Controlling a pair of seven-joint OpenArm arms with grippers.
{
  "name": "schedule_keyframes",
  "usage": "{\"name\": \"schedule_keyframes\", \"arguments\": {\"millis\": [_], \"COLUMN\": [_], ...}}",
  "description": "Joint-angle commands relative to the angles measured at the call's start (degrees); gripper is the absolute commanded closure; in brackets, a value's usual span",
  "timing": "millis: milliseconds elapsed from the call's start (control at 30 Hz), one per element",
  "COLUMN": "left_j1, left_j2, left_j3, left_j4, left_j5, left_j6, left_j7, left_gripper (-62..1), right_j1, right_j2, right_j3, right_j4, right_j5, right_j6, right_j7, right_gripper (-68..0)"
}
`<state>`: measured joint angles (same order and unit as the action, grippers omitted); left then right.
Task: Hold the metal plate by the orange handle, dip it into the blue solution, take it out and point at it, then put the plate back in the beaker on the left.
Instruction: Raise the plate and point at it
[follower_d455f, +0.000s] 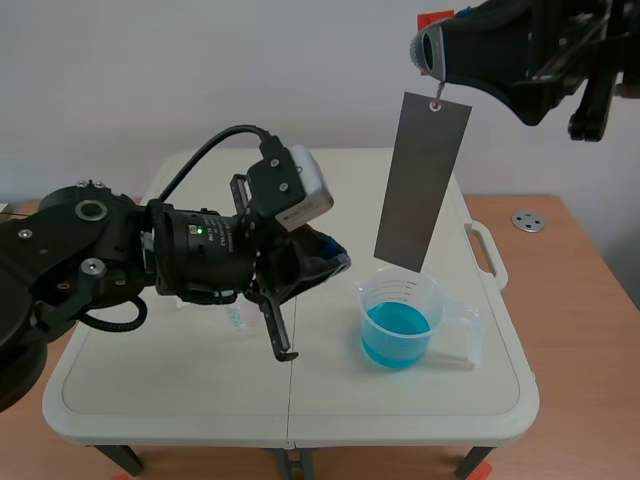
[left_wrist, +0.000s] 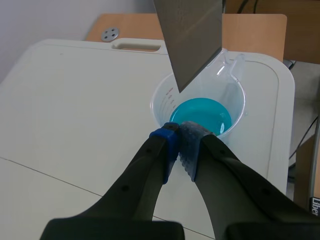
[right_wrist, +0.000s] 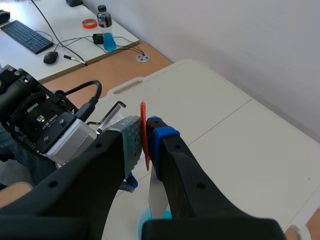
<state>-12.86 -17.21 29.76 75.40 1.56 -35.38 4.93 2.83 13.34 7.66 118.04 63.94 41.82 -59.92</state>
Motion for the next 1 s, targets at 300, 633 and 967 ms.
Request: {"name": "schedule_keyframes", "arguments": {"millis": [300,633,967], "left_j1": [12.37,39.56,60.96], "left_j2": [-9.07,-16.74,-17.09], "left_j3": [-9.27,-29.46,-41.79], "left_j4": [8.94,20.55,20.98], "left_j5": [-0.44,-0.46,-0.48], "left_j6": [9.38,14.95,15.32], "left_j7": [-8.37,-15.21,-18.86], "left_gripper": [-2.7,-2.7,-2.7], "right_j1": [0.85,2.03,5.95], "right_j2": [0.46,0.44,0.28], "right_j3": [0.33,0.33,-0.02], "right_j4": [0.63,0.63,0.63], "right_j5": [1.05,1.01,0.98], "right_j6": [0.02,0.02,0.02], "right_j7": [1.01,1.36,2.4], "right_gripper": [-1.1,-1.1,-1.1]}}
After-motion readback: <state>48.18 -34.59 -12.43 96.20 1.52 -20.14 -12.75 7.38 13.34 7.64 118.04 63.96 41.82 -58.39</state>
